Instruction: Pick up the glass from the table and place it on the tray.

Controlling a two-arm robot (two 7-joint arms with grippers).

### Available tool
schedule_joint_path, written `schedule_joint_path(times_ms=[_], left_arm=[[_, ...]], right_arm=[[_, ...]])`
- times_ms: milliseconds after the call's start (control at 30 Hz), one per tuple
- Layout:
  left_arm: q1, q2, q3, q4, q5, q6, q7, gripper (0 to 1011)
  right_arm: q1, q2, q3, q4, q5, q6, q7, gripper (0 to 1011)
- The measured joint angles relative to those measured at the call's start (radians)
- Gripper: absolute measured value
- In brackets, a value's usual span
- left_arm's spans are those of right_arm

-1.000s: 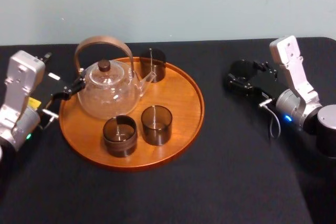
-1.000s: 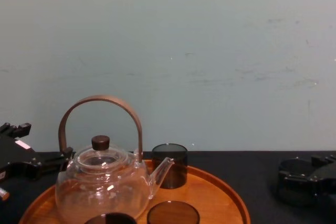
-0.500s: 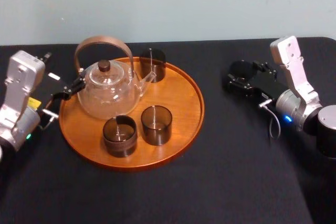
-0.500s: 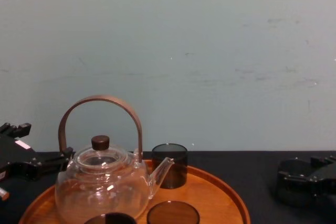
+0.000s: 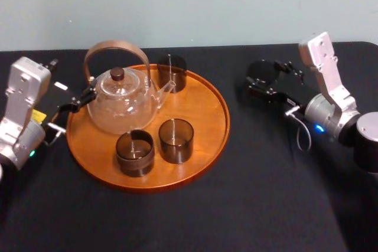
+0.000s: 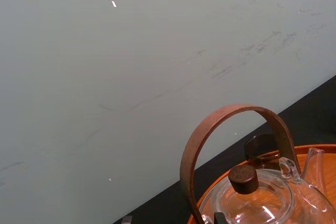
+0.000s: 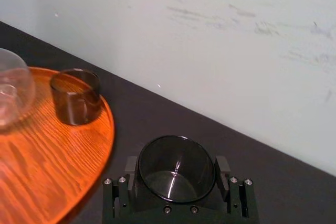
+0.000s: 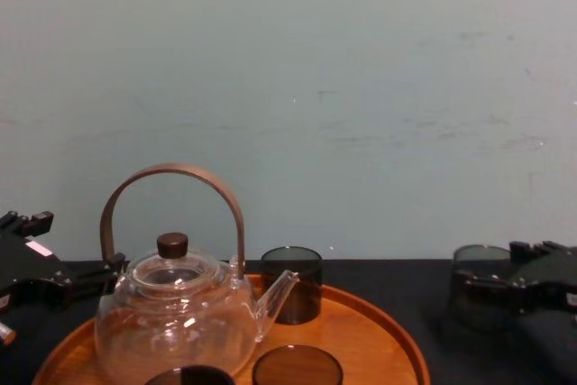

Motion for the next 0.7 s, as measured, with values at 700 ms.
schedule_joint_path(times_ms=[700], left_arm=[[0.0, 0.0, 0.0, 0.0, 0.0, 0.0, 0.0, 1010]], right_arm=[[0.02, -0.02, -0.089, -0.068, -0.015, 0.023, 0.024, 913]])
